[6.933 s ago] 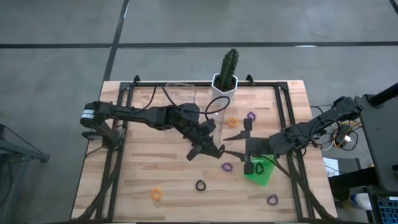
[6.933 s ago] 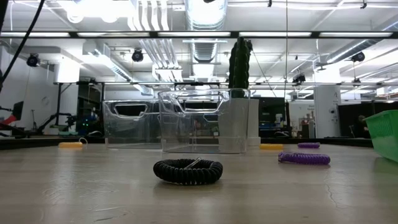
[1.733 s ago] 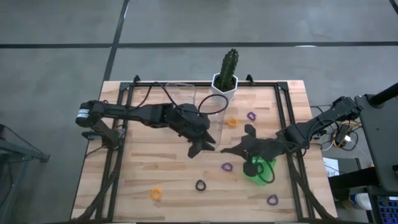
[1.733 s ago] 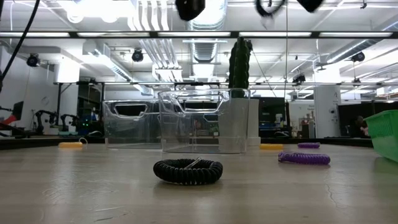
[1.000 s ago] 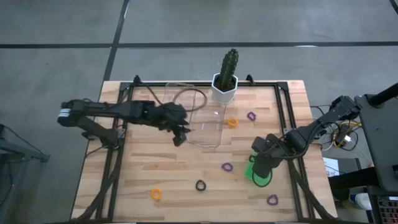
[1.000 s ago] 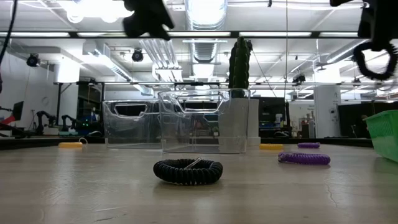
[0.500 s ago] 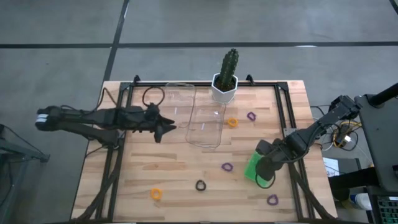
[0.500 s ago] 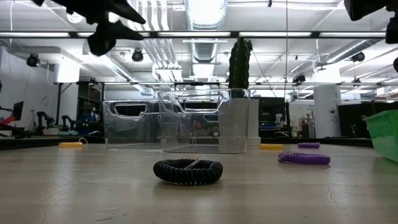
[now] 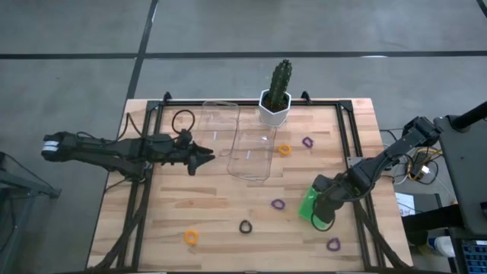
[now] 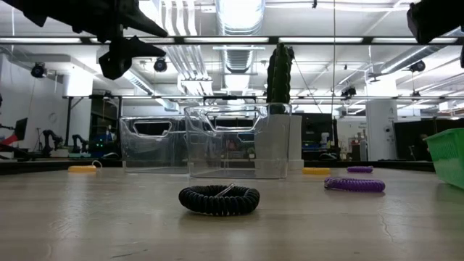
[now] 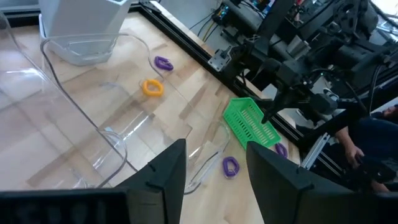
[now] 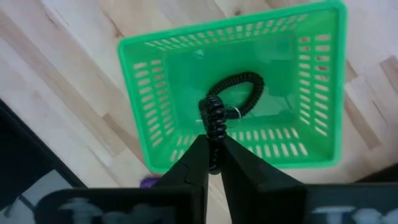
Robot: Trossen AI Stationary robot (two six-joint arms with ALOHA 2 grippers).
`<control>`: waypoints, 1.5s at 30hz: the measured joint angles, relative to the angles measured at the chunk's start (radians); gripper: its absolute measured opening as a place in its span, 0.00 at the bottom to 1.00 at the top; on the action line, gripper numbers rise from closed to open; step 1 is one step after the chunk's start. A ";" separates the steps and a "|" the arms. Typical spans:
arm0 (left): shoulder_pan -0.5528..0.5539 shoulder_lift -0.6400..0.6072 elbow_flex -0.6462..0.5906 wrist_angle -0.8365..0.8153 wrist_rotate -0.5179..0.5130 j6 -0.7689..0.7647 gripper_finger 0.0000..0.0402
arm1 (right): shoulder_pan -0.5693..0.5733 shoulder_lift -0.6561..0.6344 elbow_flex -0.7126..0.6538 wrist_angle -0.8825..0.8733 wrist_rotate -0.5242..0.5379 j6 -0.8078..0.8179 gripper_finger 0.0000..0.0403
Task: Sort spring keychains
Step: Put the top black spring keychain into the green bin, then put the black spring keychain into the green bin
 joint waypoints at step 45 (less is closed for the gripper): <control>-0.296 0.190 0.208 0.195 -0.029 0.120 0.40 | 0.006 -0.479 -0.032 0.199 0.485 -0.620 0.17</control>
